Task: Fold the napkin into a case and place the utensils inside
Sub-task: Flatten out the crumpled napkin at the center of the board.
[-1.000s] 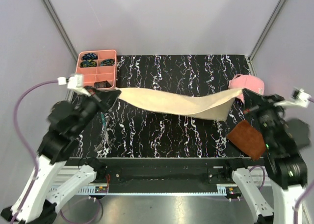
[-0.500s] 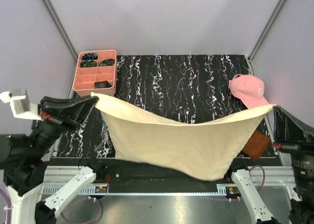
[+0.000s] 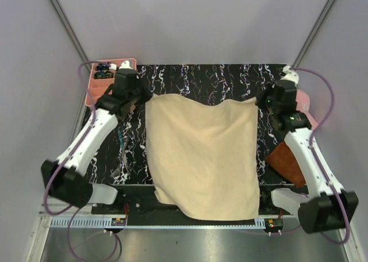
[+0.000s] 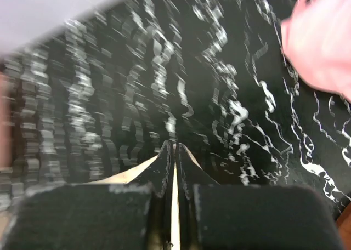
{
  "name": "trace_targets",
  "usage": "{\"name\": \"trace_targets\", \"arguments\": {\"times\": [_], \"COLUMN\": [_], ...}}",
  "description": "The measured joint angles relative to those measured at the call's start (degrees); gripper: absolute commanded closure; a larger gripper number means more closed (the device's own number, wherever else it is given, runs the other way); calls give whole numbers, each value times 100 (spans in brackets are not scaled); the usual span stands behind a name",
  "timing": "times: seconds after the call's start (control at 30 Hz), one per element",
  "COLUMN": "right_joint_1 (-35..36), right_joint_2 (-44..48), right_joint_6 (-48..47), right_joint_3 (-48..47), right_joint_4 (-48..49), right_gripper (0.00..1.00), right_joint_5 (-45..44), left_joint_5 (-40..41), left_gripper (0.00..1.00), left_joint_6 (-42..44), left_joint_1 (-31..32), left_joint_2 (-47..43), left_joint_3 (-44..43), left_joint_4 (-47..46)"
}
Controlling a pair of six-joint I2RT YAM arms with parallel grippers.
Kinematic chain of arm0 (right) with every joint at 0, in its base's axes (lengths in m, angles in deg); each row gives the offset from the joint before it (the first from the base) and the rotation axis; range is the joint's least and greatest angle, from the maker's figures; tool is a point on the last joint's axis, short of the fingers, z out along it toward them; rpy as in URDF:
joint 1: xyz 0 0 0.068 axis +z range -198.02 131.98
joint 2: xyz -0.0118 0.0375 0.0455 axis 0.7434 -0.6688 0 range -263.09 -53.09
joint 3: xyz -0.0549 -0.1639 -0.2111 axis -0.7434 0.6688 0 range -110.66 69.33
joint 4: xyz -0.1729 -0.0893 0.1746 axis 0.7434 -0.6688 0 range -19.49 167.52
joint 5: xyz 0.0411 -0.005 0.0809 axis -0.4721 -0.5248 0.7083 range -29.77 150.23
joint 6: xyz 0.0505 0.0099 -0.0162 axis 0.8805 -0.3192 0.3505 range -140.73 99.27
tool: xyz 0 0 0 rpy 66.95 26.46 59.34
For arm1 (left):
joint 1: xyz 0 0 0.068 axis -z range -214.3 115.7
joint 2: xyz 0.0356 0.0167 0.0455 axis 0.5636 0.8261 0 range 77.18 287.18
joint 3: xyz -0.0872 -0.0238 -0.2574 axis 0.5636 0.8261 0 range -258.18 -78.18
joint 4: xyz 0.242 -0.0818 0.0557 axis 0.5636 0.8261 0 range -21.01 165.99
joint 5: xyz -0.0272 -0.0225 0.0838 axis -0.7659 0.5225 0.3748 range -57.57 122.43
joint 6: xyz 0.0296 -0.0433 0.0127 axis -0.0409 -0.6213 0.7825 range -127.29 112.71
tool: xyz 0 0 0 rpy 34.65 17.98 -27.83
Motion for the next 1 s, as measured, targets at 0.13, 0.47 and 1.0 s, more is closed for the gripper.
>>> {"name": "trace_targets", "arguments": {"times": [0.13, 0.47, 1.0], "right_joint_1": [-2, -107, -654], "right_joint_2": [-1088, -4636, -5919], "right_joint_6": [-120, -201, -24], "right_joint_3": [332, -1023, -3550], "right_joint_4": [719, 2586, 525], "right_gripper": [100, 75, 28], "right_joint_5": [-83, -98, 146], "left_joint_5": [-28, -623, 42], "left_gripper": [100, 74, 31], "left_joint_6": [-4, 57, 293], "left_joint_1": [-302, -693, -874], "left_joint_2": [1220, 4878, 3764], "left_joint_3": [341, -1797, -1567], "left_joint_4": [-345, -1128, -560]}}
